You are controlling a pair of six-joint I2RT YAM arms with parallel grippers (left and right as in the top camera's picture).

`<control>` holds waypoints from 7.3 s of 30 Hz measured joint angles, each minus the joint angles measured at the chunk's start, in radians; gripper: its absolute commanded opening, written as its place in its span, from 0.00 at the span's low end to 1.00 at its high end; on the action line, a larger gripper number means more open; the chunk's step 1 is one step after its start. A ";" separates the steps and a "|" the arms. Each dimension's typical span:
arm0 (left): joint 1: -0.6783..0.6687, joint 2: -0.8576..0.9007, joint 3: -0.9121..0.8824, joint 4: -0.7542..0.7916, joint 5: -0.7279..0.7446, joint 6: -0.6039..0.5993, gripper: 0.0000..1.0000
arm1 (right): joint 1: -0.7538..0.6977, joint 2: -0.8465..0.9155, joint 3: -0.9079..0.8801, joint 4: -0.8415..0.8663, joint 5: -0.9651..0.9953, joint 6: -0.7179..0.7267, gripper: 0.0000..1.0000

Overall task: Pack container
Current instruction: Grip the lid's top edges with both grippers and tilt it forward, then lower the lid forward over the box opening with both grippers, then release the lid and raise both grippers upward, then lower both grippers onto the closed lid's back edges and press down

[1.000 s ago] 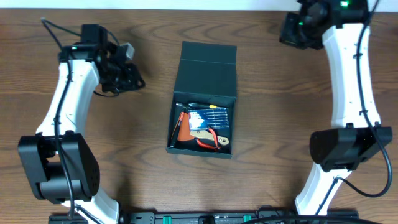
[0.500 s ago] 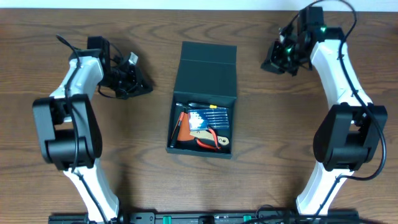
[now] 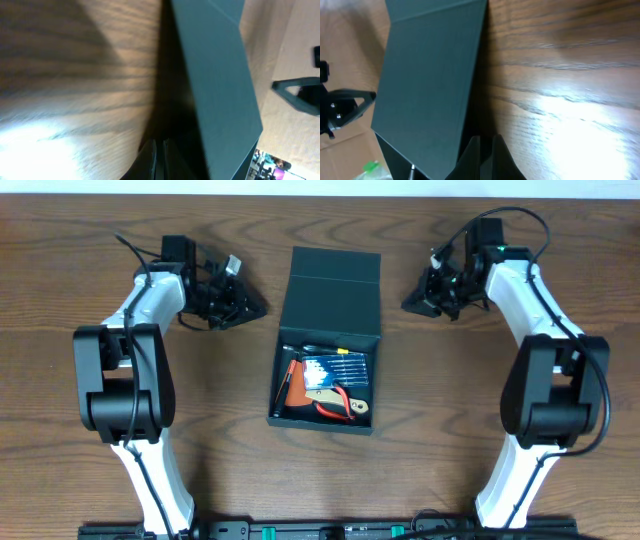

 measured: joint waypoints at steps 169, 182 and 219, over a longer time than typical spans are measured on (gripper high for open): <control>-0.158 -0.352 0.319 -0.759 -0.395 0.249 0.06 | 0.207 0.050 0.669 -0.829 0.187 -0.693 0.03; -0.158 -0.452 0.319 -0.755 -0.449 0.249 0.06 | 0.196 0.049 0.674 -0.818 0.264 -0.658 0.01; -0.310 -0.458 0.319 -0.702 -0.913 0.135 0.06 | 0.234 -0.282 0.850 -0.825 0.700 0.003 0.01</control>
